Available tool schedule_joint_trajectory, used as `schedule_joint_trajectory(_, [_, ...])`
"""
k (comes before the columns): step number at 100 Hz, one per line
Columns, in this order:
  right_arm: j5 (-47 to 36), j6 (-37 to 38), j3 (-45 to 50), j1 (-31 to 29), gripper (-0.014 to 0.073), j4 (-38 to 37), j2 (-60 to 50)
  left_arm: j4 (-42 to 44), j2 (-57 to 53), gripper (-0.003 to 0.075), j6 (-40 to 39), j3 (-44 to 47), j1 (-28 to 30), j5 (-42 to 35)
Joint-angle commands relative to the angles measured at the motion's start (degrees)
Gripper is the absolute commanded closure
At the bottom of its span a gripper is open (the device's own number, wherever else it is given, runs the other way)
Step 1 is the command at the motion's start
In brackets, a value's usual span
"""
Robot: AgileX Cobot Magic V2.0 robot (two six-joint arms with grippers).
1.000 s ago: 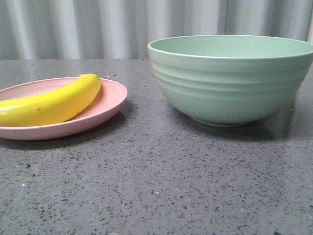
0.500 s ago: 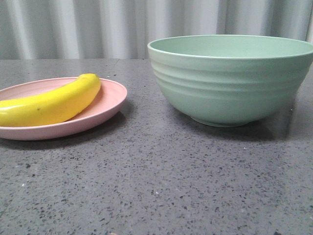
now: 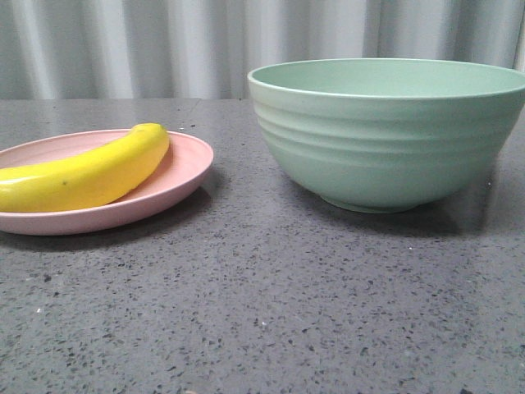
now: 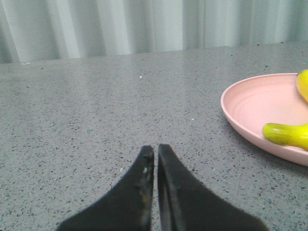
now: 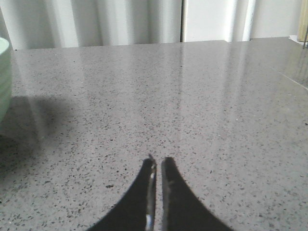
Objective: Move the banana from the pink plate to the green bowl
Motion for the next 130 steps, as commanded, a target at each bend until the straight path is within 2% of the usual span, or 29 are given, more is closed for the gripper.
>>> schedule_joint_trajectory(1, [-5.18, -0.04, 1.19, -0.23, 0.0665, -0.11, -1.10, -0.68, -1.53, 0.0741, -0.62, 0.67, 0.10, -5.16])
schedule_joint_trajectory(111, [-5.68, -0.04, 1.19, -0.23, 0.0665, 1.88, -1.10, -0.68, -1.53, 0.0741, -0.62, 0.67, 0.10, -5.16])
schedule_joint_trajectory(130, [-7.18, -0.04, 0.60, -0.23, 0.0665, 4.90, -1.10, -3.28, -1.53, 0.0741, -0.62, 0.32, 0.10, -10.60])
